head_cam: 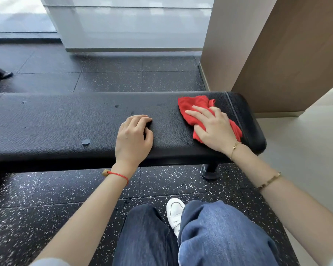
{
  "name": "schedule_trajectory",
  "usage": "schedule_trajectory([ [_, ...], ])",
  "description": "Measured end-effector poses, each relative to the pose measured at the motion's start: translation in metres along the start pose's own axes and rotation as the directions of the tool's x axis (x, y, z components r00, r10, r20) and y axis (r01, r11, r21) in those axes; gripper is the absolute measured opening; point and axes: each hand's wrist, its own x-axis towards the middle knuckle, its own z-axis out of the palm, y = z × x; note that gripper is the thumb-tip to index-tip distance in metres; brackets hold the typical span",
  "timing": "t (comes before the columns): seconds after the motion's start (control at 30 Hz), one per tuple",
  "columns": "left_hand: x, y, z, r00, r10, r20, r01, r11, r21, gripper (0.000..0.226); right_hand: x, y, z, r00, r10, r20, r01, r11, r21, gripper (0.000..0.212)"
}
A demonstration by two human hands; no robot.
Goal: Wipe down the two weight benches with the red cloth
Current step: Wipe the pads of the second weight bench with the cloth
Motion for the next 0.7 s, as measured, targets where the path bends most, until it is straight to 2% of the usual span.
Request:
schedule_trajectory([
  [0.17,0.000,0.001,-0.002,1.000,-0.003,0.001,0.003,1.000,-0.015,0.027,0.075,-0.036,0.007,0.992,0.124,0.039,-0.125,0.992,0.026,0.049],
  [0.23,0.000,0.002,-0.003,1.000,-0.004,0.004,0.004,1.000,-0.021,0.028,0.086,-0.063,0.013,0.996,0.055,0.064,-0.057,0.998,0.032,0.050],
  [0.3,0.001,0.002,-0.004,1.000,-0.003,0.009,0.003,1.000,-0.026,0.028,0.077,-0.084,0.019,0.994,-0.080,0.073,0.078,0.996,0.034,0.051],
  [0.4,0.001,0.002,-0.005,1.000,-0.003,0.019,0.004,0.999,-0.045,0.028,0.048,-0.078,0.021,0.979,-0.201,0.040,0.200,0.980,0.020,0.053],
  [0.47,0.001,0.002,-0.006,1.000,-0.004,0.027,0.006,0.998,-0.057,0.027,0.041,-0.056,0.017,0.986,-0.168,-0.003,0.168,0.985,0.030,0.053],
  [0.57,0.000,0.001,-0.006,1.000,0.001,0.024,0.001,0.998,-0.056,0.026,0.059,-0.027,0.012,1.000,-0.003,-0.020,0.003,1.000,0.014,0.049],
  [0.63,0.000,0.001,-0.006,1.000,-0.002,0.017,0.002,0.999,-0.050,0.026,0.080,-0.027,0.008,0.994,0.109,0.013,-0.110,0.994,0.021,0.049],
  [0.7,0.000,0.001,-0.006,1.000,-0.003,0.007,0.003,0.999,-0.050,0.026,0.091,-0.042,0.010,0.992,0.121,0.036,-0.121,0.993,0.015,0.050],
])
